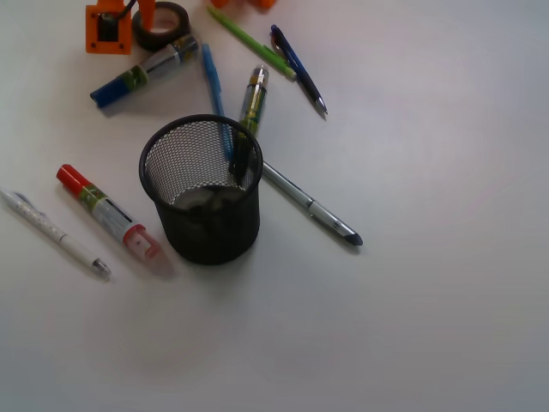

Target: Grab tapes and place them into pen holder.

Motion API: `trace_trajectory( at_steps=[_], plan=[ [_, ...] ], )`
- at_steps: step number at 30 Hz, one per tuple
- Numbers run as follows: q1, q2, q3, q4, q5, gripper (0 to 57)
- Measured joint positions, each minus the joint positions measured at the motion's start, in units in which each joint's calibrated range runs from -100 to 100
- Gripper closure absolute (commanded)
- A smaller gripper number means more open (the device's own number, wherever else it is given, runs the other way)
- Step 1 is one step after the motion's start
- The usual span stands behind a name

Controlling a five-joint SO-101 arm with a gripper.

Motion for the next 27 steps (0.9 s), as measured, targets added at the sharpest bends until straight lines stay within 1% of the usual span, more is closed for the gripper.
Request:
trace_trajectory(
  at_steps=[5, 8, 13, 14, 16, 18, 22, 25, 27],
  plan=[
    [0.0, 1.2, -5.8, 1.6, 2.5, 57.2],
    [-0.1, 1.2, -13.9, 5.0, 4.9, 57.2],
    [-0.1, 1.4, -33.5, 15.2, 8.6, 57.2],
    [-0.5, 1.3, -42.4, 18.2, 8.9, 57.2],
    [-1.9, 1.2, -50.3, 21.6, 9.0, 57.2],
    [-5.5, 1.4, -58.8, 23.1, 9.0, 57.2],
    [-16.2, 1.3, -75.0, 22.5, 8.0, 57.2],
    [-25.0, 1.6, -81.7, 20.8, 5.9, 57.2],
    [-31.2, 2.2, -82.1, 18.5, 4.5, 57.2]
  ],
)
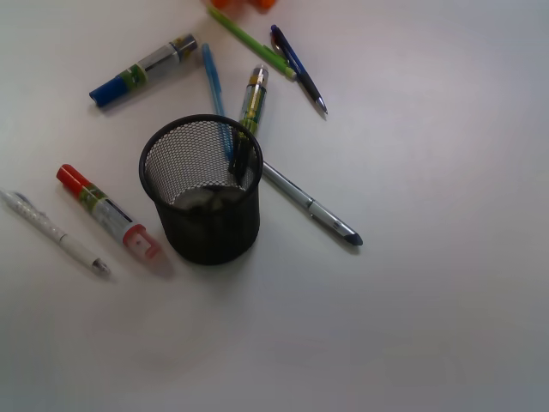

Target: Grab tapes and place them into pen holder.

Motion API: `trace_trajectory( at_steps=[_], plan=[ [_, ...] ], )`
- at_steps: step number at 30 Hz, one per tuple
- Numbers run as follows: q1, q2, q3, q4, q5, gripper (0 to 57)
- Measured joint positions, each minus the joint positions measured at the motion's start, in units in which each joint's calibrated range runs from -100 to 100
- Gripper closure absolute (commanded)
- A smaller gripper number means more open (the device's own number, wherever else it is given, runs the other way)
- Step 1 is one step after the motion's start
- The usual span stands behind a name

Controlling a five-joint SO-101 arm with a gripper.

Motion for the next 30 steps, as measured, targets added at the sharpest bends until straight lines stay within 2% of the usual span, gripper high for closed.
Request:
trace_trajectory(
  at_steps=[5, 8, 23, 25, 28, 30],
  plan=[
    [-12.3, 5.4, 3.6, -11.7, -1.0, 57.2],
    [-15.4, 10.2, 3.9, -15.3, -1.1, 57.2],
    [-15.3, 28.1, 2.2, -17.1, -1.1, 56.6],
    [-15.2, 29.3, 2.0, -17.1, -1.1, 52.1],
    [-15.2, 29.4, 2.0, -17.1, -1.1, 37.5],
    [-14.9, 29.4, 1.9, -17.0, -1.1, 30.2]
  ],
)
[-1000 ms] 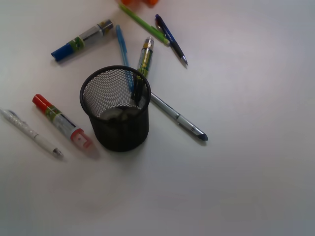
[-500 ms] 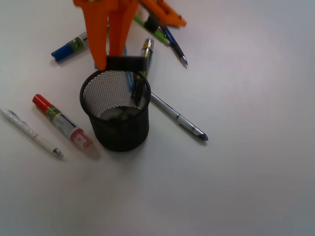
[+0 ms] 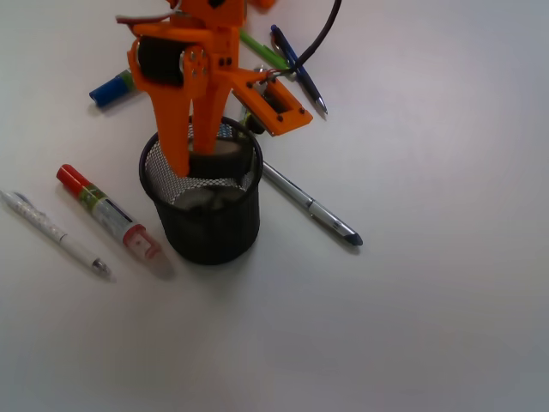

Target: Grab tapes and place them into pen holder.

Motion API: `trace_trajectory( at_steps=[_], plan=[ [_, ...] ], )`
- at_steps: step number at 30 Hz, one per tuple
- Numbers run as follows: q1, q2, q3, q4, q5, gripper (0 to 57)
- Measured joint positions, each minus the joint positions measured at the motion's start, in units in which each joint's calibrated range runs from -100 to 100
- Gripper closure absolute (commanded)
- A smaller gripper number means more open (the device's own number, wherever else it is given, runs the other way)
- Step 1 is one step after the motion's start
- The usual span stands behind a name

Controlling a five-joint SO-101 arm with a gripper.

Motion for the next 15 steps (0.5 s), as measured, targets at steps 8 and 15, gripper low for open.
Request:
trace_trajectory(
  at_steps=[8, 15],
  plan=[
    [1.5, 0.0, 0.0, 3.7, 0.0, 25.2],
    [0.7, 0.0, 0.0, 7.9, -2.3, 25.2]
  ],
)
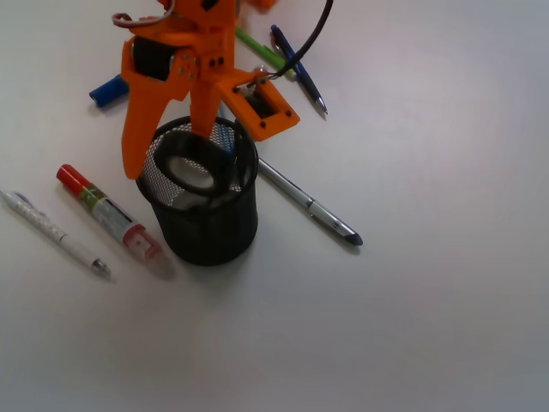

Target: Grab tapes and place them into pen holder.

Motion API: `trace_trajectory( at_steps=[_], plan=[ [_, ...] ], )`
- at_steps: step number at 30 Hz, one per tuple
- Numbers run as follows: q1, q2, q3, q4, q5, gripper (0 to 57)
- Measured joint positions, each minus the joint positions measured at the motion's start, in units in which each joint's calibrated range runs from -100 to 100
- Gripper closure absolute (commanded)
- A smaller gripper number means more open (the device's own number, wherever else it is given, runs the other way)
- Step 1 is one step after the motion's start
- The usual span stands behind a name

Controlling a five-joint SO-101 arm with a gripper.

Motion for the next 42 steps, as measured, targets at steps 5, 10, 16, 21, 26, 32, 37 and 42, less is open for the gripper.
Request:
trace_trajectory(
  at_steps=[5, 10, 16, 21, 26, 32, 37, 42],
  plan=[
    [-0.1, -2.4, -0.2, 4.1, -2.5, 25.2],
    [-0.1, -6.1, -0.5, 7.5, -3.7, 25.1],
    [-0.4, -7.1, -0.5, 8.7, -4.3, 25.1],
    [-0.5, -7.1, -0.5, 8.9, -4.3, 25.2],
    [-0.9, -6.0, -0.7, 9.1, -4.4, 30.5],
    [-0.9, -0.7, -1.9, 8.5, -4.4, 36.1],
    [-0.9, -0.1, -10.0, 9.3, -0.9, 36.1],
    [-1.3, -0.1, -26.8, 16.6, 4.0, 36.5]
  ],
)
